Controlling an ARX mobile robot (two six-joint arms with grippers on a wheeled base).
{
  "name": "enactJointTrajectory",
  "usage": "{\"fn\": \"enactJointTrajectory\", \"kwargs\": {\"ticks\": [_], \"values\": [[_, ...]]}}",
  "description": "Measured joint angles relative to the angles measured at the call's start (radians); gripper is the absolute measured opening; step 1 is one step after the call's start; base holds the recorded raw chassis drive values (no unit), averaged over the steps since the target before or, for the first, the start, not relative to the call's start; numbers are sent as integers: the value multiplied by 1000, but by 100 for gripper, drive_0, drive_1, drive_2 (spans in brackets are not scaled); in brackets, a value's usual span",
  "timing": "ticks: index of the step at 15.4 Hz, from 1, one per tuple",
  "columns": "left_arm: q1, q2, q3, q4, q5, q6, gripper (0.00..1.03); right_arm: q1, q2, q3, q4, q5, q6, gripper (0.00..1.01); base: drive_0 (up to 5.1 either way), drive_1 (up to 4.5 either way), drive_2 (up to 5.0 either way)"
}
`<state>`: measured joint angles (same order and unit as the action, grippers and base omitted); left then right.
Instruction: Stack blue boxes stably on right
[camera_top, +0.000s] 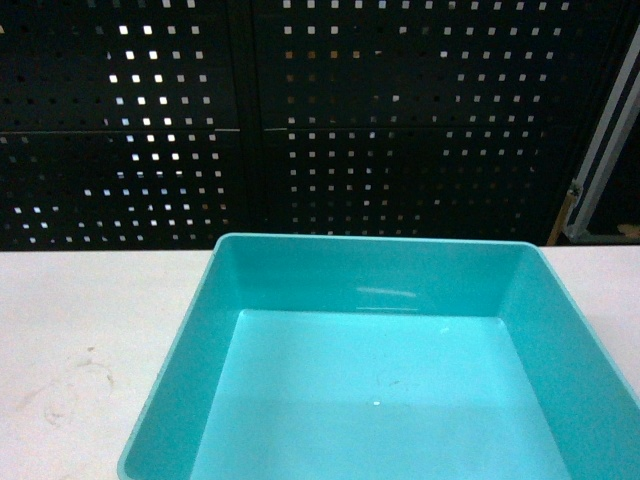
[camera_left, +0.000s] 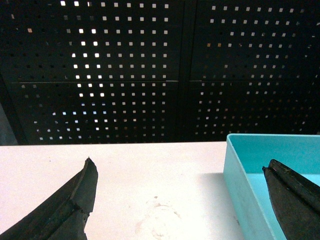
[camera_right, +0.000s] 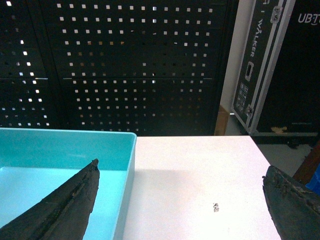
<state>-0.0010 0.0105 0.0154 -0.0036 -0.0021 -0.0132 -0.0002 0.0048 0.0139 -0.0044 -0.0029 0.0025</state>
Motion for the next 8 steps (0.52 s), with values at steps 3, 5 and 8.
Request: {"fn": "enactJointTrajectory", "kwargs": {"ticks": [3,5,8], "values": [[0,0,0,0,0,0,98,0,0,0,0,0,0,98,0,0,0],[0,0,0,0,0,0,98,0,0,0,0,0,0,98,0,0,0],[0,0,0,0,0,0,98,0,0,0,0,0,0,98,0,0,0]]}}
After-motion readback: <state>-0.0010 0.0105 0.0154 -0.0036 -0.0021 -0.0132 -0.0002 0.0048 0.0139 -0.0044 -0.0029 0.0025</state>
